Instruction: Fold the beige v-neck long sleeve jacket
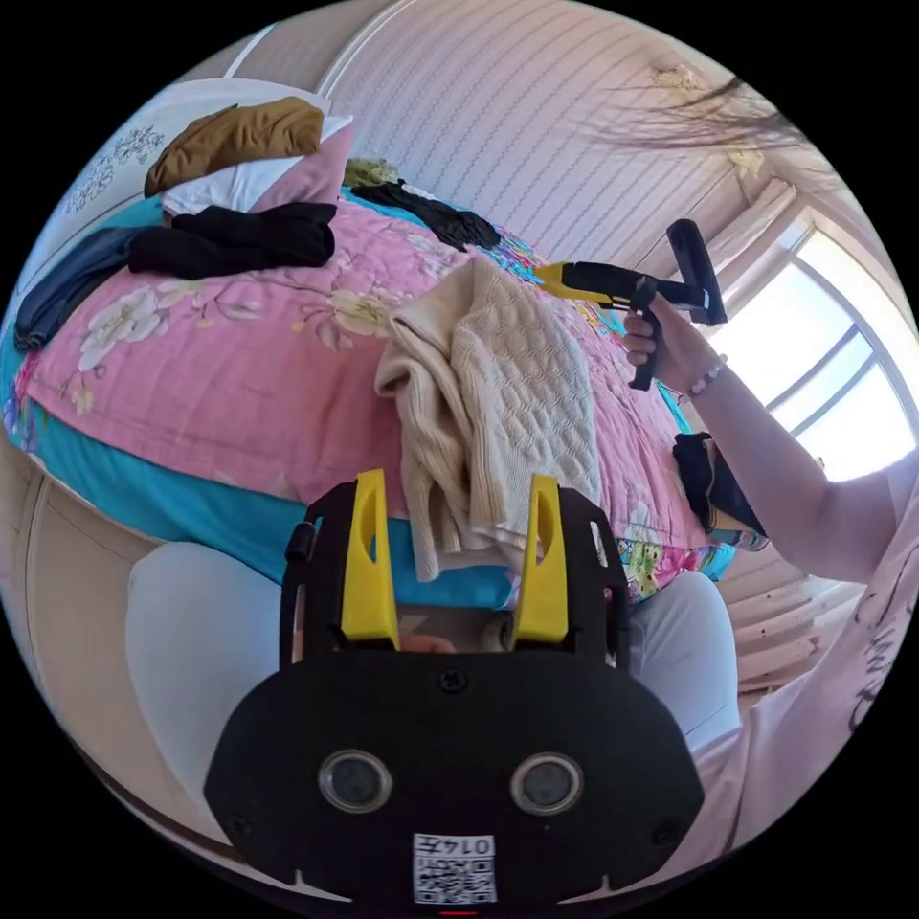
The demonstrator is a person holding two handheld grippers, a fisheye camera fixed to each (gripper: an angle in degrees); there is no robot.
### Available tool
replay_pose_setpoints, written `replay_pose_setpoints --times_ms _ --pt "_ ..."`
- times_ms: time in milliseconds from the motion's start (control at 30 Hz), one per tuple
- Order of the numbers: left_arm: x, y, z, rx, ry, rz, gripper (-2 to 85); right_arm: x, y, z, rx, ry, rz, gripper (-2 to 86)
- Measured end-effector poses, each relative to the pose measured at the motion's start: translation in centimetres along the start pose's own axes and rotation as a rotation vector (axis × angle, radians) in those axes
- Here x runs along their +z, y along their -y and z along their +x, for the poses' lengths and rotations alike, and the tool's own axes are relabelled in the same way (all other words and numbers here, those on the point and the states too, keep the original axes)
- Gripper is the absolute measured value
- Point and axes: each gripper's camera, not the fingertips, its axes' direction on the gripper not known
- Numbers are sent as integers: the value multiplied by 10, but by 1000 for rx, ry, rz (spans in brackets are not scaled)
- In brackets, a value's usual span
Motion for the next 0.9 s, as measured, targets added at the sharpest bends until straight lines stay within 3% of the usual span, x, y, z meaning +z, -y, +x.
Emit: replay_pose_setpoints --times_ms 267,333,467,667,900 --pt "25 10 12 -2 57 -44 163 67 44 24 -66 201 -392 197" --pt "26 12 14 -3 41 -43 138 82 44 35 13 417 -505 175" --pt "28 19 21 -2 -78 -75 72 69 40 31 10 484 -535 129" --pt "13 27 53 156 -89 -52 62 -37 -6 -11 -87 315 -211 99" --pt "-30 32 127 446 -135 -7 59 -224 -148 -59 65 216 197 92"
